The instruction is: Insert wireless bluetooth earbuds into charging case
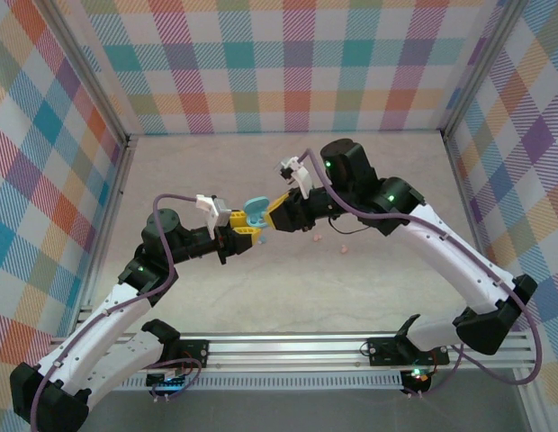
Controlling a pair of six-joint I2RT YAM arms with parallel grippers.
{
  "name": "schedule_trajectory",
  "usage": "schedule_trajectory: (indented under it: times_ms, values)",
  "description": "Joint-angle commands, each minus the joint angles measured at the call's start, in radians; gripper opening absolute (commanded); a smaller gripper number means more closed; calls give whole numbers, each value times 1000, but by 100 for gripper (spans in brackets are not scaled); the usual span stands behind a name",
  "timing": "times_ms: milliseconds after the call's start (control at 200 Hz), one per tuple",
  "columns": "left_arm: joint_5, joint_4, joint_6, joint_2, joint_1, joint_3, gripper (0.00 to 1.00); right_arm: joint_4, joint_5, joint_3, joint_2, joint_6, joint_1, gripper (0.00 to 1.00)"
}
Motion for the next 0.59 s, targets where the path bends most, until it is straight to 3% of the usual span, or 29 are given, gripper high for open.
schedule_trajectory:
  times_ms: [0, 590]
  values:
    - [17, 39, 3, -13, -14, 14, 21, -6, 77, 23, -19, -21, 5, 36]
    - [26, 29, 2, -26, -14, 11, 21, 6, 88, 32, 63, -83, 4, 38]
